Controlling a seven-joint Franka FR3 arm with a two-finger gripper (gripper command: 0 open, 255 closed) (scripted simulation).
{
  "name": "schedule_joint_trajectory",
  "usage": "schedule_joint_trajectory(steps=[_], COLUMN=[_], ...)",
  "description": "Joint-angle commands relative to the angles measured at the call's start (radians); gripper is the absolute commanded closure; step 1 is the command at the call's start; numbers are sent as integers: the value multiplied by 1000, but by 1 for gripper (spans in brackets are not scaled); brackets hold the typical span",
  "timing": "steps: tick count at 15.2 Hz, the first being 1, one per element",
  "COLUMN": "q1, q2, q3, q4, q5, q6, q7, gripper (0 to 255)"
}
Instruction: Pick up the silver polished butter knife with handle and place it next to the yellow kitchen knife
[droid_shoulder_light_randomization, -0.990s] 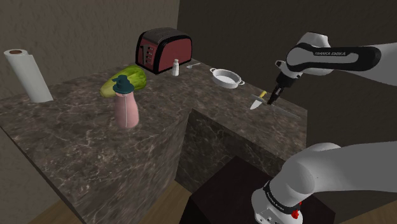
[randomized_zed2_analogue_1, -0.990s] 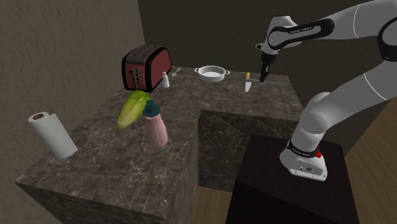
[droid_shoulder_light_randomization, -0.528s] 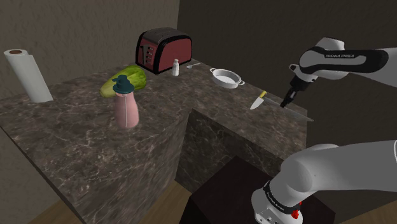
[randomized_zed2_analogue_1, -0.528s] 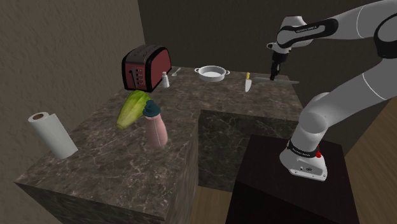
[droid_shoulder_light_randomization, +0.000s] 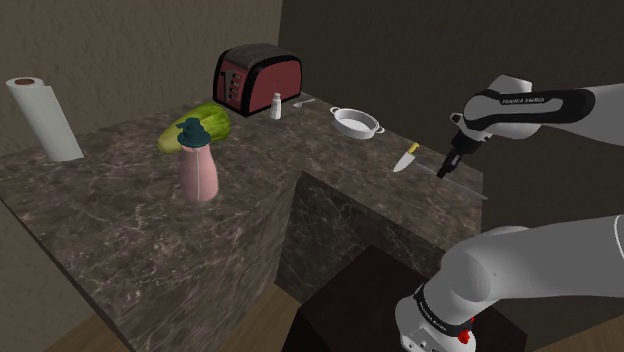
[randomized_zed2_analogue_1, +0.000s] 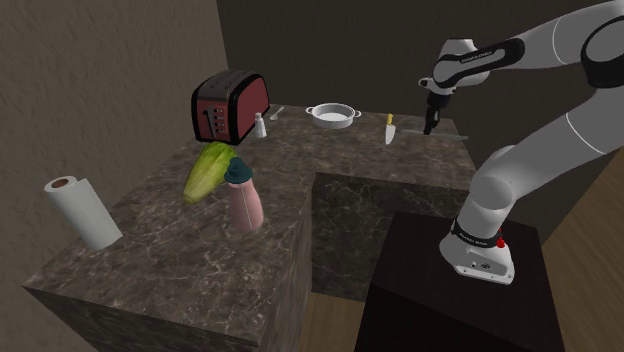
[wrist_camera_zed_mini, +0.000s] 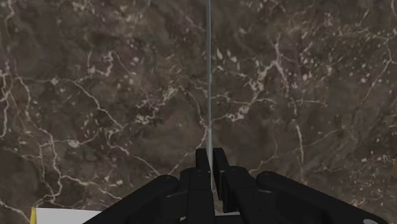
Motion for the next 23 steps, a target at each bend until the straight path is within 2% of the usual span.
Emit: schedule_joint_trajectory(steps=[1, 8, 15, 16, 21, 23], q1=[3, 16, 16, 16, 16, 4], q2=[15, 75, 75, 75, 75, 28], q3=[-9, -50, -50, -50, -50, -22], q4=[-15, -70, -70, -70, -70, -33], q5=[0, 0, 0, 0, 0, -3], q6=[30, 144, 144, 144, 144, 61], q7=[-1, -15, -15, -15, -14, -6], gripper=[255, 255, 255, 0, 0, 0])
